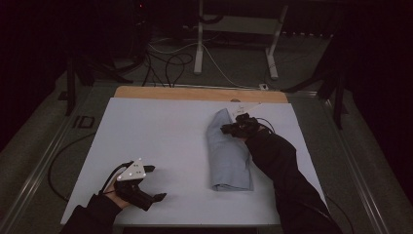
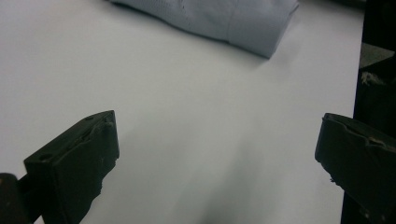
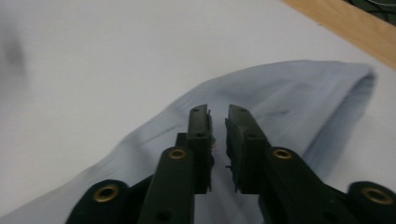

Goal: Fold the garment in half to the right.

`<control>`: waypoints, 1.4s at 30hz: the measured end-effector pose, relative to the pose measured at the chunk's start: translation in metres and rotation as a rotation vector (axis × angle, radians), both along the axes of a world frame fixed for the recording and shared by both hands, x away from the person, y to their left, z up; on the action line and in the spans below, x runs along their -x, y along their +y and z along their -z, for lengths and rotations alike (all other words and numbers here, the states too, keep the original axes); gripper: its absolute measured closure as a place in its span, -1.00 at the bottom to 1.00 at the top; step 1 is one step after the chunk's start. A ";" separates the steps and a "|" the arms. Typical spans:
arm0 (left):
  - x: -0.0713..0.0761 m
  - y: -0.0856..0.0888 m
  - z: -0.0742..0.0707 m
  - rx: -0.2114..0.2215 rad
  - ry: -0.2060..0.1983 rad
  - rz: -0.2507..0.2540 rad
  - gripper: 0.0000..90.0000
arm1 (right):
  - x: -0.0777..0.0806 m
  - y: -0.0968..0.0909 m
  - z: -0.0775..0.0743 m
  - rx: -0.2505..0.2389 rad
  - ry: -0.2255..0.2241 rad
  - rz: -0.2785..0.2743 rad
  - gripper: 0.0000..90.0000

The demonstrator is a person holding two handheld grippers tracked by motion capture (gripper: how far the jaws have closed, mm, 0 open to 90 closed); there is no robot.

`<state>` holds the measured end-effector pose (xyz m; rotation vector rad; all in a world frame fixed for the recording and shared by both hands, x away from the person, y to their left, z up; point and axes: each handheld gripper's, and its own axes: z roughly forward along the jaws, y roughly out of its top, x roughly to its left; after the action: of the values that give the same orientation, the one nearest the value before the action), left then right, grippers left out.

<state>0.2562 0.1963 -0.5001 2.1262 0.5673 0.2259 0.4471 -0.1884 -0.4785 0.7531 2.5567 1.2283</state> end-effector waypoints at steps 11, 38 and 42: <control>0.003 0.030 0.014 0.017 0.021 -0.067 -0.98 | 0.068 -0.001 -0.005 -0.037 -0.016 -0.129 1.00; 0.004 0.044 0.020 0.030 0.021 -0.111 -0.98 | 0.123 0.001 0.048 0.072 0.100 -0.330 1.00; 0.005 0.044 0.020 0.027 0.019 -0.105 -0.98 | 0.128 -0.002 0.048 0.076 0.102 -0.343 1.00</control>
<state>0.2517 0.2399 -0.5199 2.0768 0.6906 0.2556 0.3191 -0.1900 -0.5268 0.3785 2.8868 1.2002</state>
